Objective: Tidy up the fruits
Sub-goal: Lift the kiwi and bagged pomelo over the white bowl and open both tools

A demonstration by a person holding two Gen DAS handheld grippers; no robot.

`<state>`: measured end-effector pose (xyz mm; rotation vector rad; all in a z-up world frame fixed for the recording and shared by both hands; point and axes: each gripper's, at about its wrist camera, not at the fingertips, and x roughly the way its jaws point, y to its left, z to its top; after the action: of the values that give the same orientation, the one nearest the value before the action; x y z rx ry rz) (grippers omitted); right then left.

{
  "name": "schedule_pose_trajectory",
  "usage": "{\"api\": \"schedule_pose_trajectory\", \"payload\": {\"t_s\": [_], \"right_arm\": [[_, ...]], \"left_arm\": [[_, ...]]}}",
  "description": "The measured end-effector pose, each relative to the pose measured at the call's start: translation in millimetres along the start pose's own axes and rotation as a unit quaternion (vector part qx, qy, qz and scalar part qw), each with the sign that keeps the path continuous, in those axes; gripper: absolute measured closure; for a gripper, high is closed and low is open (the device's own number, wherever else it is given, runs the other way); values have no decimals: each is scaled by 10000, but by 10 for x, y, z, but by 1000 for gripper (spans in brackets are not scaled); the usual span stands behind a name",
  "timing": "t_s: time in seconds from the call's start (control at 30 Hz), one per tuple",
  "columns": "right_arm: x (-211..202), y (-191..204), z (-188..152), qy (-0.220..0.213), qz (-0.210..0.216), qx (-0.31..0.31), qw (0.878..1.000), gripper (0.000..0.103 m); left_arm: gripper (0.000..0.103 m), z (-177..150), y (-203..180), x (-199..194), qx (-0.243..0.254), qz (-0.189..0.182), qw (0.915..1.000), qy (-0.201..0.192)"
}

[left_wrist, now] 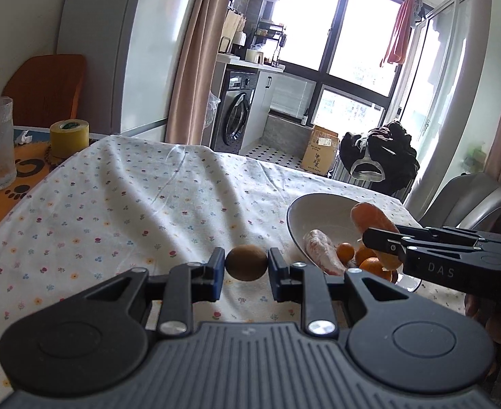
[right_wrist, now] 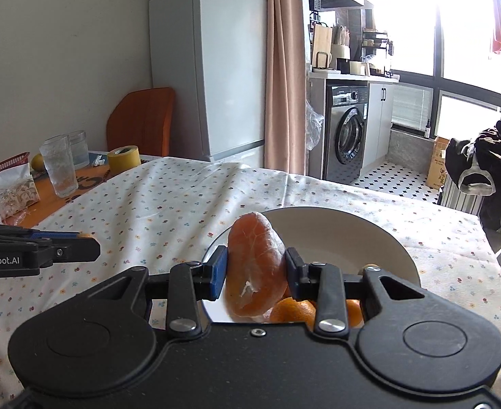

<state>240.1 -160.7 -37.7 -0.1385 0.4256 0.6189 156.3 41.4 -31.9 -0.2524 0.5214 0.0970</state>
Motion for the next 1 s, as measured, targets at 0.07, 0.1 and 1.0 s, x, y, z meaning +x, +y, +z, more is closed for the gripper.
{"api": "schedule_pose_trajectory", "payload": {"t_s": [0.07,0.1,1.0], "right_arm": [[0,-103,17,-53,-75,68,9999,69],[-1,-155,28,-71,-108,91,9999,69],[288,-1169,36,-249,348,1296,9906,67]], "left_arm": [[78,47,-91,57,79,-44,10000,8],[78,68,-136,88,118,-64,9999,17],[78,538,-1010,1012,864,-376,9948,380]]}}
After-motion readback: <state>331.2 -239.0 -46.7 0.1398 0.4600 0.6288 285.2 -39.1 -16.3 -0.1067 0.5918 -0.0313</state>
